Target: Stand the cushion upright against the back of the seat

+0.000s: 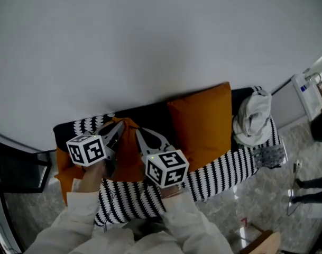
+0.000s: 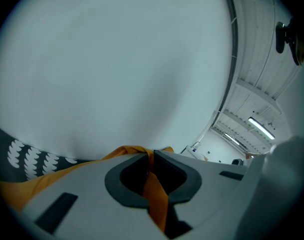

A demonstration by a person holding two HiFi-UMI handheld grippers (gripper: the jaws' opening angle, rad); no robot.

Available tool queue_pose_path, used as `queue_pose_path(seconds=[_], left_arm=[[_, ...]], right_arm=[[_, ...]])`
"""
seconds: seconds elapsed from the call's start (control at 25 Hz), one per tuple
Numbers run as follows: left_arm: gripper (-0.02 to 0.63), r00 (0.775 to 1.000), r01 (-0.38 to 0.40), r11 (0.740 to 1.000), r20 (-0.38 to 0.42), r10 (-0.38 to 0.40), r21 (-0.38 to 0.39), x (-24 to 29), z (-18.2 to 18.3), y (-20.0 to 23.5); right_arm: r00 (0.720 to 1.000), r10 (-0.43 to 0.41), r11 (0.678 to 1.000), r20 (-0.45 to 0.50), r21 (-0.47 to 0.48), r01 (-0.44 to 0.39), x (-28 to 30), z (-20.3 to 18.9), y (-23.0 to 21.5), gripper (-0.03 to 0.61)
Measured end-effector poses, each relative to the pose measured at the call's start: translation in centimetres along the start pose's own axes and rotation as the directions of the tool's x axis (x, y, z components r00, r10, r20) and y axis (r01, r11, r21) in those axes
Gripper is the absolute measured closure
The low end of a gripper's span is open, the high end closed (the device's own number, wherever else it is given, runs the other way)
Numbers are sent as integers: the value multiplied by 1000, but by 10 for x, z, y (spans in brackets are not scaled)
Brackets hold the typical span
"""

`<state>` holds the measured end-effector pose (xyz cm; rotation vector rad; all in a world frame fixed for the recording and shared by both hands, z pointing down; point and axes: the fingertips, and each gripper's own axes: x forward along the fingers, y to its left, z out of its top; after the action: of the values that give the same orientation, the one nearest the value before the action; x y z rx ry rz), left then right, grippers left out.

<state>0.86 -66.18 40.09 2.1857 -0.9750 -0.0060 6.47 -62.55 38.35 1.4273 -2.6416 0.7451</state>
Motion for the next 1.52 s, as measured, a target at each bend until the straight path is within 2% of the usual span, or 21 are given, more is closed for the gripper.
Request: queue_pose_path(seconds=[0.24,0.8,1.08,1.32,1.52], left_arm=[[578,999,-39,999,3,40,-29,4,12,38],[578,995,-98,990,8,99,-98,10,28,100],[578,986,-161,982,25,164,-103,7,33,128],[578,970,-235,969,40,239,-70,9,34,145],[578,971,-232,970,39,236,-76,12,37,149]], right_arm=[[1000,-3,999,0,-36,3,17,12,-3,566],[999,18,1000,-40,-1,-18,63,-6,8,566],[998,32,999,-59,-1,-32,64,-15,16,566],[997,33,999,-72,-1,-33,63,-21,20,566],[996,37,999,-85,-21,-39,62,-23,23,565]])
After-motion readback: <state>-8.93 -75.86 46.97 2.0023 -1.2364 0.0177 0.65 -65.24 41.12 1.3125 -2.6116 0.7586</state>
